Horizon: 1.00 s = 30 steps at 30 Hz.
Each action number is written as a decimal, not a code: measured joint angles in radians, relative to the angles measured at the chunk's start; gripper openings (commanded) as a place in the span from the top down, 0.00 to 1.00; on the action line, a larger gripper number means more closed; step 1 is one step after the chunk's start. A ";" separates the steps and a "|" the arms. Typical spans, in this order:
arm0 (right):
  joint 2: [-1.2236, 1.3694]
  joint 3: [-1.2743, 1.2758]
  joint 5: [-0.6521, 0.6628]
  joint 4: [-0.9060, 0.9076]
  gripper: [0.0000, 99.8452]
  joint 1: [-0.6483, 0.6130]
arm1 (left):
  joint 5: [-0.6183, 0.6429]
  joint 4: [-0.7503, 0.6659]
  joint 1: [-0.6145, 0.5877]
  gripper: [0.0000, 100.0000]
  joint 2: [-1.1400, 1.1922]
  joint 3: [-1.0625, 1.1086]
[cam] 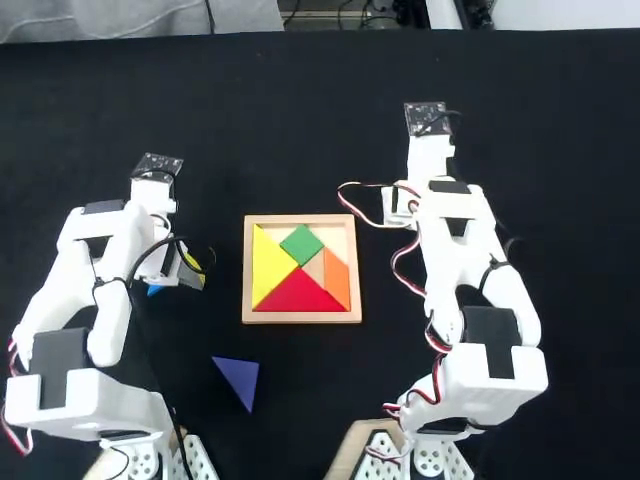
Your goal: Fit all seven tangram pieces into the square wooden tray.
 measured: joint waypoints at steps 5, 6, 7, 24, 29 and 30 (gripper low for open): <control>0.000 0.000 0.000 0.000 0.99 0.000 | 0.005 0.000 0.000 0.82 0.009 0.000; 0.000 0.000 0.000 0.000 0.99 0.000 | 0.014 0.000 -0.002 0.83 0.009 0.000; 0.000 0.000 0.000 0.000 0.99 0.000 | 0.025 0.002 -0.009 0.85 0.009 0.000; 0.000 0.000 0.000 0.000 0.99 0.000 | 0.035 0.006 -0.002 0.85 0.009 -0.038; 0.000 0.000 0.000 0.000 0.99 0.000 | -0.210 0.107 0.035 0.85 0.009 -0.224; 0.000 0.000 0.000 0.000 0.99 0.000 | -0.276 0.150 0.051 0.85 0.009 -0.270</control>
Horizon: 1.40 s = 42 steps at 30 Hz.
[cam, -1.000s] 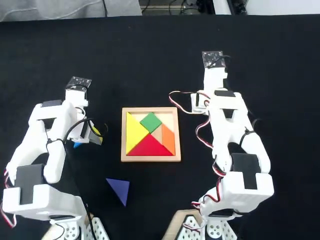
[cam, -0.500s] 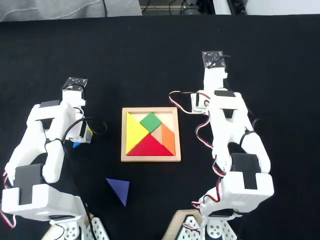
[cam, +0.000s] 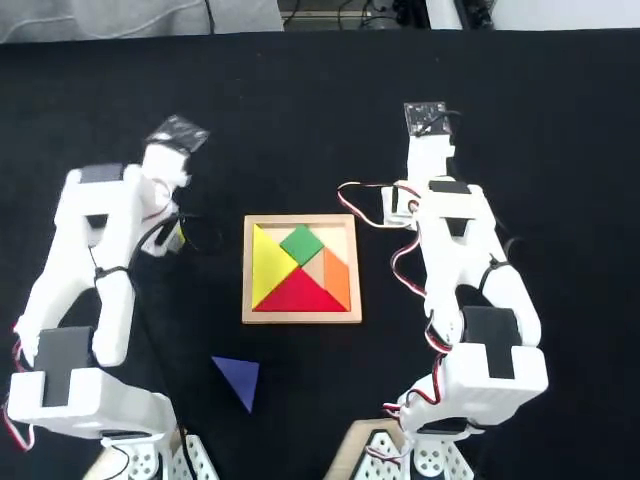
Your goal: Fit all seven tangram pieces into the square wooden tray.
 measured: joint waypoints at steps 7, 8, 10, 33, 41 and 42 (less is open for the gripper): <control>0.000 0.000 0.002 0.000 0.99 0.012 | -0.324 0.169 0.207 0.85 0.000 -0.215; 0.000 0.000 -0.014 0.000 0.99 0.029 | -0.362 0.169 0.244 0.85 0.005 -0.221; 0.000 0.000 -0.071 0.000 0.99 0.074 | -0.442 0.166 0.318 0.85 0.029 -0.230; 0.000 0.000 -0.255 -0.052 0.99 0.256 | -0.509 -0.084 0.485 0.64 0.233 -0.235; 0.000 0.000 -0.255 -0.052 0.99 0.256 | -0.509 -0.084 0.485 0.69 0.233 -0.267; 0.000 0.000 -0.255 -0.052 0.99 0.256 | -0.509 -0.084 0.485 0.69 0.233 -0.270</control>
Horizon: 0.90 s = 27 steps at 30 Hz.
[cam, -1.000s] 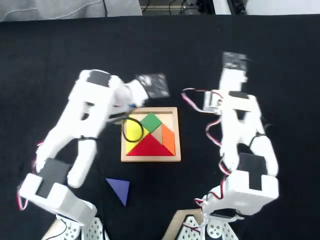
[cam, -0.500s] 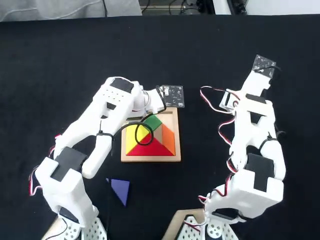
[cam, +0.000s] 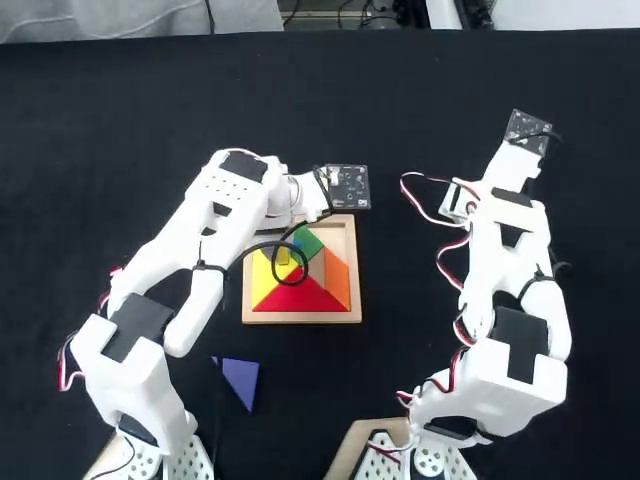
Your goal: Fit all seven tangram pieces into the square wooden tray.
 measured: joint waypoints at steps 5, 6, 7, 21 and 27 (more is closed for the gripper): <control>0.000 0.000 0.000 0.000 0.99 0.000 | 0.051 -0.058 -0.023 0.69 0.055 0.000; 0.000 0.000 0.000 0.000 0.99 0.000 | 0.052 -0.066 -0.025 0.69 0.077 0.000; 0.000 0.000 0.000 0.000 0.99 0.000 | 0.055 -0.072 -0.026 0.69 0.091 -0.005; 0.000 0.000 0.000 0.000 0.99 0.000 | 0.064 -0.011 -0.029 0.69 0.160 -0.193; 0.000 0.000 0.000 0.000 0.99 0.000 | 0.066 -0.031 -0.060 0.69 0.160 -0.199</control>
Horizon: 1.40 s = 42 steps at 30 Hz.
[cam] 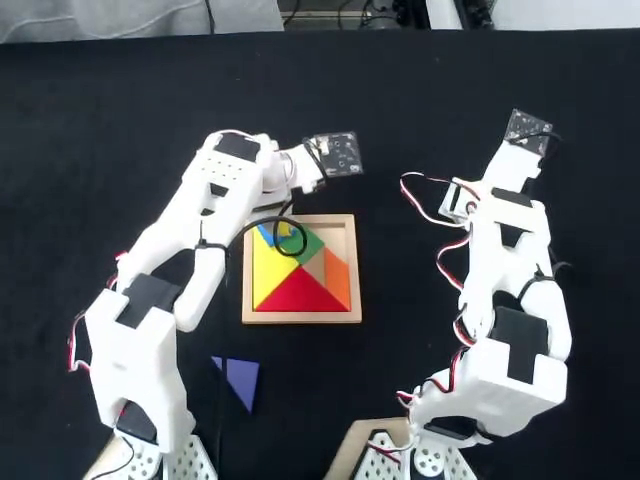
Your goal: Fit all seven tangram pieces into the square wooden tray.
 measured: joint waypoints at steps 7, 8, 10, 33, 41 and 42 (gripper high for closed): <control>0.000 0.000 0.011 0.000 0.99 -0.014 | 0.025 -0.014 -0.009 0.69 0.063 -0.052; 0.000 0.000 0.020 0.000 0.99 -0.017 | 0.043 -0.014 -0.009 0.69 0.064 -0.058; 0.000 0.000 0.034 0.000 0.99 -0.018 | 0.084 -0.014 -0.011 0.69 0.068 -0.075; 0.000 0.000 0.043 0.000 0.99 -0.018 | 0.184 0.494 -0.219 0.69 -0.094 -0.245; 0.000 0.000 0.043 0.000 0.99 -0.018 | 0.305 0.695 -0.290 0.69 -0.377 -0.155; 0.000 0.000 0.043 0.000 0.99 -0.018 | 0.301 0.698 -0.287 0.69 -0.394 -0.104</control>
